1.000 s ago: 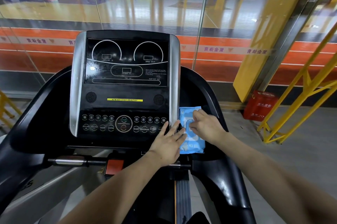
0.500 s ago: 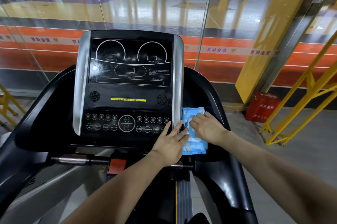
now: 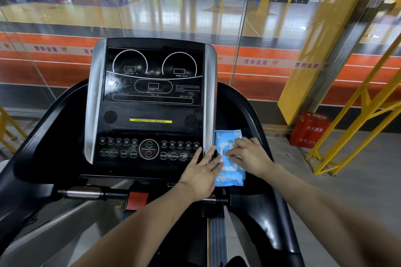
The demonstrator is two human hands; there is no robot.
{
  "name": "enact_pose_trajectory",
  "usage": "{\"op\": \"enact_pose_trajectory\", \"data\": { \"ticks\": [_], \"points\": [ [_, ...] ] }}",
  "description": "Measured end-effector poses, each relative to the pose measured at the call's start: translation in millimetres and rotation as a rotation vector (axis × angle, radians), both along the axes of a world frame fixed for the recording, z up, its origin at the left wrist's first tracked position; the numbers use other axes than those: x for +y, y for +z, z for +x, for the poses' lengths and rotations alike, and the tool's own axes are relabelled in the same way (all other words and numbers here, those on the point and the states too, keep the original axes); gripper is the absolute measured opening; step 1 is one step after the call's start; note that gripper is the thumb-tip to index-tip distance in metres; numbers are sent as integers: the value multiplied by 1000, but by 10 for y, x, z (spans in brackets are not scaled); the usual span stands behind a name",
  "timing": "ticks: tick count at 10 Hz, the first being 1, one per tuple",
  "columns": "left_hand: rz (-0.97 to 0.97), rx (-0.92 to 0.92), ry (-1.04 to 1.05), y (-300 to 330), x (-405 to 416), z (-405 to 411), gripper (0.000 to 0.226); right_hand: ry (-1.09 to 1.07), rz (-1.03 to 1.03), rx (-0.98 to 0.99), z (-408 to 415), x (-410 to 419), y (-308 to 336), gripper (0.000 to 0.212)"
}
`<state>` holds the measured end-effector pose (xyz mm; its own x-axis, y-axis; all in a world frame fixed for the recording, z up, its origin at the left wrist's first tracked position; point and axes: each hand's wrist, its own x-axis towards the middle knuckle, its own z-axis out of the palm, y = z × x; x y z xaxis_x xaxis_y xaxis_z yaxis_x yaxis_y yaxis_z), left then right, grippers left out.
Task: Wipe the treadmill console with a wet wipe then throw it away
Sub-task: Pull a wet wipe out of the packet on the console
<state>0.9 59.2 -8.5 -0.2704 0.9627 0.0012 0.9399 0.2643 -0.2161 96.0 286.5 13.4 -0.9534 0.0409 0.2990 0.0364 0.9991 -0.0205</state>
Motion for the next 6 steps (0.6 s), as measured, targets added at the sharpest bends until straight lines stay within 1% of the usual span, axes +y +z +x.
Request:
{"op": "enact_pose_trajectory", "data": {
  "ticks": [1, 3, 4, 5, 6],
  "points": [
    [0, 0, 0, 5, 3, 5, 66, -17, -11, 40, -25, -30, -3, 4],
    [5, -18, 8, 19, -1, 4, 65, -13, 82, 38, -55, -77, -41, 12],
    [20, -26, 8, 24, -6, -7, 66, -29, 82, 17, -11, -93, -65, 20],
    [29, -36, 21, 29, -7, -8, 64, -43, 28, -25, 23, -113, -68, 19],
    [33, -53, 31, 53, -7, 9, 63, -48, -53, -91, 46, -115, -54, 11]
  ]
}}
